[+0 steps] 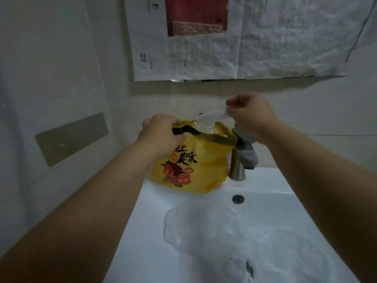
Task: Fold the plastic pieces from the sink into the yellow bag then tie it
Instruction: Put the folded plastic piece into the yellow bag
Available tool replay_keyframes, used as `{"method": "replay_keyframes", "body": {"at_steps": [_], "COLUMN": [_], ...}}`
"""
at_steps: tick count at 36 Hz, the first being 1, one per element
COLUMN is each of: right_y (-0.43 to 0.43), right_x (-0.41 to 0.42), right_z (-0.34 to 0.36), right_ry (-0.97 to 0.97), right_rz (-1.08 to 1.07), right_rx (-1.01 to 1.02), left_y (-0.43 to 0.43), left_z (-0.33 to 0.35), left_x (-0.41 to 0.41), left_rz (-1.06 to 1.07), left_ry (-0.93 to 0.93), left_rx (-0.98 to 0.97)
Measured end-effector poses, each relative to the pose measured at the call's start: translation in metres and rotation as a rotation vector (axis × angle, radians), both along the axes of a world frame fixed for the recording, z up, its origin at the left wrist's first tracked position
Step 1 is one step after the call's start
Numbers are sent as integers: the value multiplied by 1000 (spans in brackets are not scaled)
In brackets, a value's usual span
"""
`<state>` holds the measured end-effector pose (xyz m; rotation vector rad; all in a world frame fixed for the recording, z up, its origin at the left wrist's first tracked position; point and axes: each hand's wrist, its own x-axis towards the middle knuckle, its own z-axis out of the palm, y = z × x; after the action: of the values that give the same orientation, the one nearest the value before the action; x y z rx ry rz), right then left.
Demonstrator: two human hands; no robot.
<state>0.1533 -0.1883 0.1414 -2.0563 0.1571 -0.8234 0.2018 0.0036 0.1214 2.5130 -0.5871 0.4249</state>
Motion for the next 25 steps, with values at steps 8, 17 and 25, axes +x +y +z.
{"method": "replay_keyframes", "body": {"at_steps": [8,17,25], "right_y": [30,21,4], "right_x": [49,56,4], "right_z": [-14,-13,-21], "right_ry": [453,464,-5], "right_rz": [156,142,-1], "right_rx": [-430,-471,-197], "left_y": [-11,-17,-19], "left_z": [-4,-12,-29], "left_x": [15,25,12], "left_rz": [-188,-137,-43], "left_ry": [38,103,17], "left_rx": [-405,-674,-568]}}
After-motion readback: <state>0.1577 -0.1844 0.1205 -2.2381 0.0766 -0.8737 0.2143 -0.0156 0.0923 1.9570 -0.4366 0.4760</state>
